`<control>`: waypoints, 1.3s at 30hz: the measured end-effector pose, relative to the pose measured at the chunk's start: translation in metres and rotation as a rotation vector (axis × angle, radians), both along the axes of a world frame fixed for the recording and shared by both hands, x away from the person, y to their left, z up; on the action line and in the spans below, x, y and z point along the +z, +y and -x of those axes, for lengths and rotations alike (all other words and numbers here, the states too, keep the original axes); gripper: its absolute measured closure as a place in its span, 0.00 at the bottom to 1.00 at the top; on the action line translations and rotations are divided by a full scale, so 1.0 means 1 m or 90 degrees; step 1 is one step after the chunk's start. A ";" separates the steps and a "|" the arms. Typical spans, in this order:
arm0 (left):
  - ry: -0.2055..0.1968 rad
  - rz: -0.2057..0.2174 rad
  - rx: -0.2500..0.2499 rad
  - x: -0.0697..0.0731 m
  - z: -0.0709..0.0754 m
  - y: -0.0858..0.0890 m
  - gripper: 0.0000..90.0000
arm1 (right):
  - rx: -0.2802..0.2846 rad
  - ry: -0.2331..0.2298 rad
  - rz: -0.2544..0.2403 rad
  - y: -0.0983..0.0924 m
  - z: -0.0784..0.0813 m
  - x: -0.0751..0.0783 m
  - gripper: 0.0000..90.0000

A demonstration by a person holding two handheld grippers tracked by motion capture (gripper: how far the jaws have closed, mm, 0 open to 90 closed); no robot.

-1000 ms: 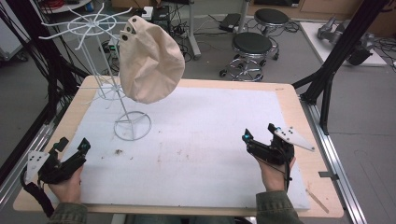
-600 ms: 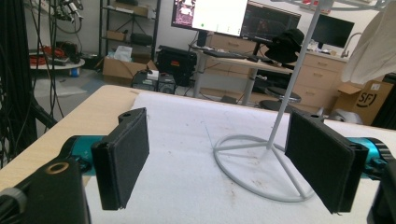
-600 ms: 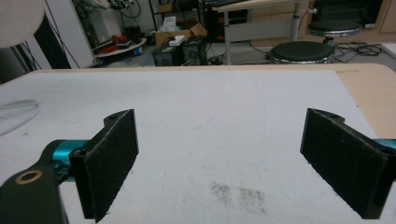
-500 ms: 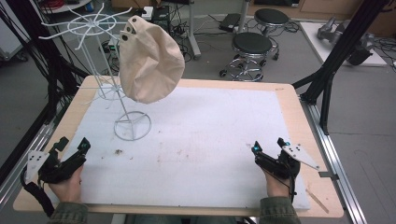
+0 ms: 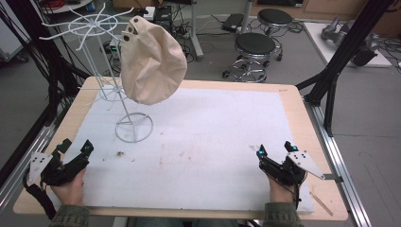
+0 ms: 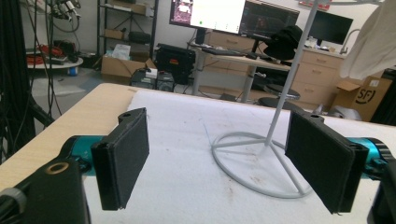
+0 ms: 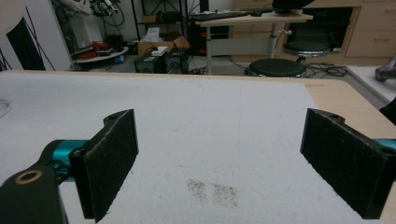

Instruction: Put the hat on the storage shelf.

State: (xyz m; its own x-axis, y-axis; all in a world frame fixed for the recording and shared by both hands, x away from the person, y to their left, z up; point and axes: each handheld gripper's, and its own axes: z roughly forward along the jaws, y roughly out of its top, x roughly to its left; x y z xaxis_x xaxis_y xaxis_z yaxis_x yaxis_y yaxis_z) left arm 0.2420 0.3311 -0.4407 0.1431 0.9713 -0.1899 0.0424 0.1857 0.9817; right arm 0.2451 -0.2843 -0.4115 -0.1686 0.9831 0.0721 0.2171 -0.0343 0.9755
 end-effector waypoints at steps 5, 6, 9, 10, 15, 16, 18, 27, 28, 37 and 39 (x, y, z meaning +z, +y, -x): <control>0.004 -0.007 -0.006 -0.001 -0.001 -0.002 0.24 | -0.019 0.001 -0.006 -0.003 -0.001 0.000 0.11; 0.003 -0.008 -0.006 -0.001 -0.001 -0.002 0.24 | -0.022 0.001 -0.004 -0.003 -0.001 0.000 0.12; 0.002 -0.010 -0.004 0.000 0.001 -0.001 0.24 | -0.013 -0.009 -0.042 -0.008 0.000 -0.008 0.12; 0.001 -0.008 -0.002 0.000 0.002 -0.001 0.24 | -0.014 -0.002 -0.053 -0.010 0.000 -0.010 0.12; 0.001 -0.006 0.002 0.000 0.002 0.001 0.24 | -0.035 -0.010 -0.076 -0.020 0.001 -0.012 0.12; 0.003 -0.007 0.000 0.000 0.001 0.000 0.24 | -0.037 -0.009 -0.078 -0.021 0.002 -0.012 0.12; 0.003 -0.008 -0.002 0.000 0.001 0.000 0.24 | -0.039 -0.008 -0.079 -0.022 0.002 -0.012 0.12; 0.003 -0.007 -0.002 0.000 0.001 0.000 0.24 | -0.032 0.001 -0.066 -0.019 0.002 -0.013 0.12; 0.003 -0.007 -0.002 0.000 0.001 0.000 0.24 | -0.031 0.000 -0.062 -0.020 0.001 -0.014 0.12; 0.005 -0.005 -0.004 -0.001 0.001 0.000 0.24 | -0.025 0.006 -0.050 -0.018 0.000 -0.014 0.12; 0.006 -0.005 -0.004 -0.001 0.001 0.000 0.24 | -0.023 0.010 -0.052 -0.017 0.000 -0.015 0.12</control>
